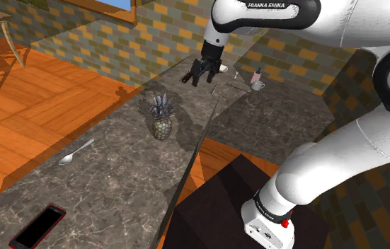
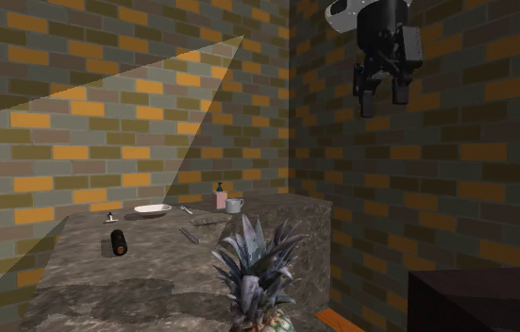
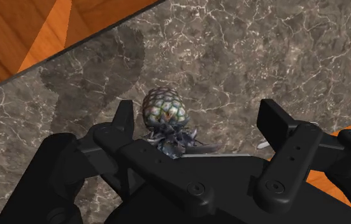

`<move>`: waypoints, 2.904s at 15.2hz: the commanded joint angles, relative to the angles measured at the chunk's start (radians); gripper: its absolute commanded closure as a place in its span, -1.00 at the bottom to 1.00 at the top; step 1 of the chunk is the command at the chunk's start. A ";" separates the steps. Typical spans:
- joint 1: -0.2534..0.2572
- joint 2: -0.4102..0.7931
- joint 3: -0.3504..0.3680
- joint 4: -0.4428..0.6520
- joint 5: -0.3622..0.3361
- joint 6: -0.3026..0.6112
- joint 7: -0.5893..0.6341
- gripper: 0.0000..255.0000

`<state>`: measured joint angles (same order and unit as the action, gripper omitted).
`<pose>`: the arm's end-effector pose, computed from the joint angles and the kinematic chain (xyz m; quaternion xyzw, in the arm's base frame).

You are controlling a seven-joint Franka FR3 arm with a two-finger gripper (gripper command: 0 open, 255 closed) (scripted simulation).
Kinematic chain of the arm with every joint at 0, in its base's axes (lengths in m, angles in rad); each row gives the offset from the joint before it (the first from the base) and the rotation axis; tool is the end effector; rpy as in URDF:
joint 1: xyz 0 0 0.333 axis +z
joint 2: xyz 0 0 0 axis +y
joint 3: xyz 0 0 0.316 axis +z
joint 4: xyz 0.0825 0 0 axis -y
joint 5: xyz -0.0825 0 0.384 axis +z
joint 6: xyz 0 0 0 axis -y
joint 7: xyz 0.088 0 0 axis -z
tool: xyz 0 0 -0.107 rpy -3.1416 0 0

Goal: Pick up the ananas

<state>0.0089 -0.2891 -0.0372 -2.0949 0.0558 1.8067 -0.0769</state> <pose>0.4697 -0.0101 0.5434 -0.9993 -0.0185 -0.0020 0.0324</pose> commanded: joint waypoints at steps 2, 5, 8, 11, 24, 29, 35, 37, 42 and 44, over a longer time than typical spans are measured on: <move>0.002 0.124 -0.006 0.074 -0.001 0.033 -0.032 -1.00; 0.005 0.245 -0.007 0.160 0.000 0.052 -0.058 -1.00; 0.006 0.367 -0.005 0.258 0.001 0.061 -0.081 -1.00; 0.007 0.493 -0.002 0.371 0.001 0.058 -0.102 -1.00; 0.010 1.046 0.017 1.005 -0.015 -0.079 -0.161 -1.00; 0.010 1.058 0.017 0.958 -0.014 -0.020 -0.163 -1.00; 0.011 1.067 0.017 0.951 -0.014 -0.004 -0.162 1.00; 0.011 1.067 0.017 0.951 -0.014 -0.004 -0.162 1.00; 0.010 1.064 0.017 0.946 -0.014 -0.003 -0.163 1.00; 0.010 1.057 0.017 0.962 -0.014 -0.025 -0.162 1.00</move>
<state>0.0192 0.7731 -0.0204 -1.1374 0.0417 1.7888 -0.2393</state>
